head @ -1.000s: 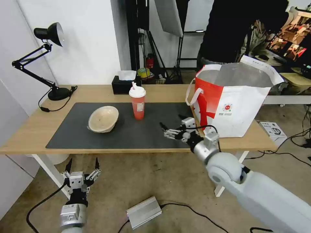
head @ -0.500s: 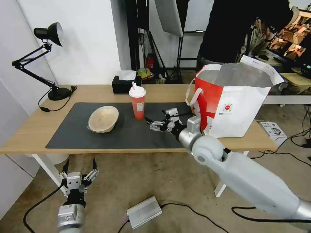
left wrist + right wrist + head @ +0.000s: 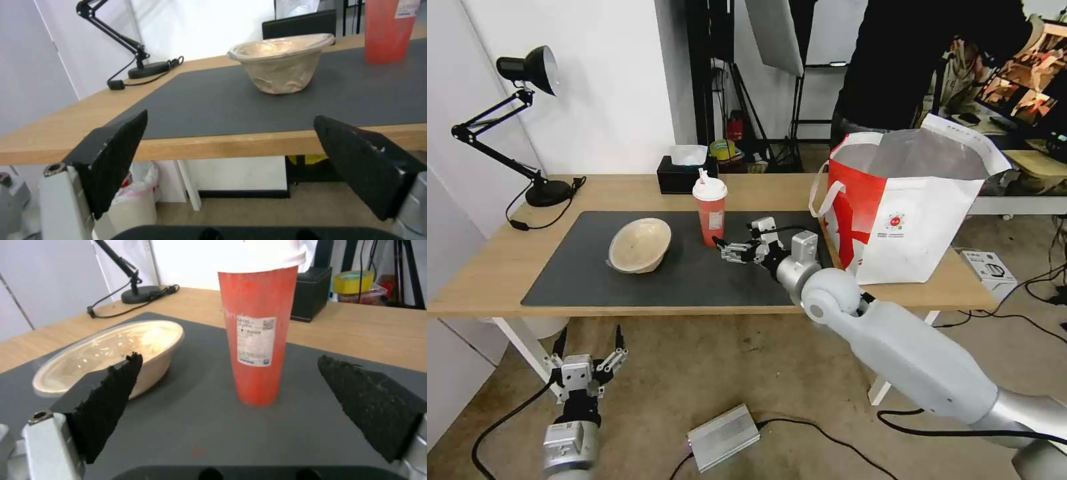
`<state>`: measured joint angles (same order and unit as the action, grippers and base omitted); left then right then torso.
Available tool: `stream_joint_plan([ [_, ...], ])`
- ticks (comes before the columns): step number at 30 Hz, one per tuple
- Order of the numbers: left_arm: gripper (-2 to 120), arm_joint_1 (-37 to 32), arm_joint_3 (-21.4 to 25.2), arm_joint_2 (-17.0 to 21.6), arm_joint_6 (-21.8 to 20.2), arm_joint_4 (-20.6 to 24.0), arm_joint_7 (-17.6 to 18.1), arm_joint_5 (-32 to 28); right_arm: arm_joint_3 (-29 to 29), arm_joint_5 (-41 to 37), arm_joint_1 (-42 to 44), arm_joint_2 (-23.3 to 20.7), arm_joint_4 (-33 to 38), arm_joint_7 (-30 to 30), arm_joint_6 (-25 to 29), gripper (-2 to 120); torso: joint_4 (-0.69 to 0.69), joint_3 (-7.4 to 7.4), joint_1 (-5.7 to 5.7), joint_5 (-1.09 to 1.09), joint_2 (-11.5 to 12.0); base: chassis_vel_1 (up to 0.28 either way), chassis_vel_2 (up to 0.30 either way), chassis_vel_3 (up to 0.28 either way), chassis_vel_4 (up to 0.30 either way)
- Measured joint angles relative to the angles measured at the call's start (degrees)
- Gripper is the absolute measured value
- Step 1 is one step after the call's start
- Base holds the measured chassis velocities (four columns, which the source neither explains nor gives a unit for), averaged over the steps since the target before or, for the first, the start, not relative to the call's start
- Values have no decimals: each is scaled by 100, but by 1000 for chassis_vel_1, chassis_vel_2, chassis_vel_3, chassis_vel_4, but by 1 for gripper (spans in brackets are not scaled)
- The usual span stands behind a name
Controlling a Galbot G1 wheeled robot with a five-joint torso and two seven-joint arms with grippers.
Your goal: Pick up the trash from the table and place it into the takeout bag.
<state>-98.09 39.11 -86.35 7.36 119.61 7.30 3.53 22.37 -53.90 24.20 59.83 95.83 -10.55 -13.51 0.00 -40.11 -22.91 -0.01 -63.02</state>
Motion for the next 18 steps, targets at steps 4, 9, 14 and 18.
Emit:
stream_joint_plan([
  [4,100,6,4,-2,5,12,1,-2,5,-87,-45,84,-136,-17,5,100,0,0,0,0,0,0,0,0,0],
  [9,100,6,28,-14,7,49,2,-3,-95,-136,-74,221,-358,-14,8,100,0,0,0,1,0,0,0,0,0],
  [14,100,13,29,-28,12,54,3,-4,-154,-146,-138,347,-595,-5,9,100,0,0,0,0,0,0,0,0,0],
  [18,100,30,40,-40,17,44,5,-9,-154,-143,-224,506,-841,5,11,100,0,0,0,1,0,0,0,0,0],
])
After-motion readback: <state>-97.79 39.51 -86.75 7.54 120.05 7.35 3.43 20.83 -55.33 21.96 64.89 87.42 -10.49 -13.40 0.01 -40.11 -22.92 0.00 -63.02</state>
